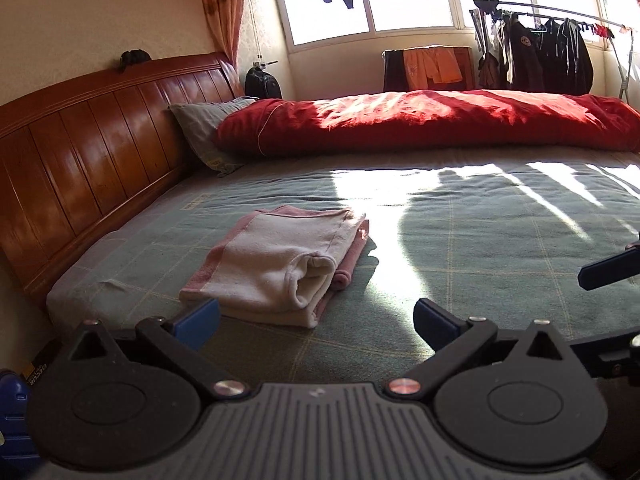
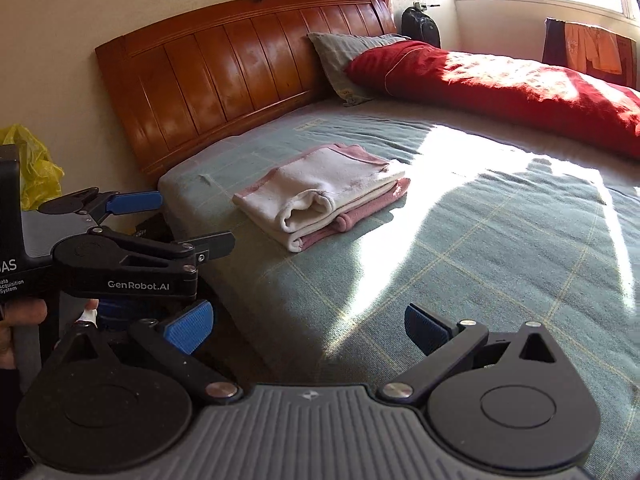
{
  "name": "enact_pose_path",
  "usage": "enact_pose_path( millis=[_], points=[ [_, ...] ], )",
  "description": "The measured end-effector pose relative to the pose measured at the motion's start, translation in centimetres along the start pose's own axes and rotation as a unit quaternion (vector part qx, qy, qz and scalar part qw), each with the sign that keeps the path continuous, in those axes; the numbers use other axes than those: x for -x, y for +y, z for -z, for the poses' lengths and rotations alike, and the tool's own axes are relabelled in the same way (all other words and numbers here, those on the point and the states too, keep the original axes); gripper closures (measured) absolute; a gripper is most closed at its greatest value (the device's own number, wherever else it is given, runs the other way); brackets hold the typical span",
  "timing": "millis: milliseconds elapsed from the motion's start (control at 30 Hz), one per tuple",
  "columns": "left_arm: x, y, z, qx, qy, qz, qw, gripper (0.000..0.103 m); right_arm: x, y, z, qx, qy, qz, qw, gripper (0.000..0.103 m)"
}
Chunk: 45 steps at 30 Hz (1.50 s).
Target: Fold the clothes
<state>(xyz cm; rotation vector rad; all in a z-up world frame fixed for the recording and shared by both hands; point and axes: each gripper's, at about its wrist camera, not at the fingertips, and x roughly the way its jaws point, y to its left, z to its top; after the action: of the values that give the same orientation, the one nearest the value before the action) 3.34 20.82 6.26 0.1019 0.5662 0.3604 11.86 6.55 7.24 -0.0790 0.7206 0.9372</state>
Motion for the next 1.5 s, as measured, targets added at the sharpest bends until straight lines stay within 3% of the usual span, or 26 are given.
enact_pose_path(
  millis=[200, 367, 667, 1500],
  points=[
    [3.2, -0.1, 1.5, 0.056, -0.015, -0.018, 0.9982, 0.0, 1.0, 2.1, 1.8, 0.028, 0.007, 0.027, 0.999, 0.0],
    [5.0, -0.4, 2.5, 0.071, -0.012, -0.044, 0.9965, 0.001, 2.1, 3.7, 3.3, 0.051, 0.004, 0.042, 0.998, 0.0],
    [6.3, -1.5, 4.4, 0.059, 0.051, -0.094, 0.9926, 0.0, 3.0, 5.1, 5.3, 0.042, 0.0, 0.034, 0.999, 0.0],
    [7.4, -2.1, 5.4, 0.093, 0.119, -0.048, 0.9874, 0.001, 2.8, 6.5, 7.5, 0.047, 0.005, 0.062, 0.997, 0.0]
  ],
)
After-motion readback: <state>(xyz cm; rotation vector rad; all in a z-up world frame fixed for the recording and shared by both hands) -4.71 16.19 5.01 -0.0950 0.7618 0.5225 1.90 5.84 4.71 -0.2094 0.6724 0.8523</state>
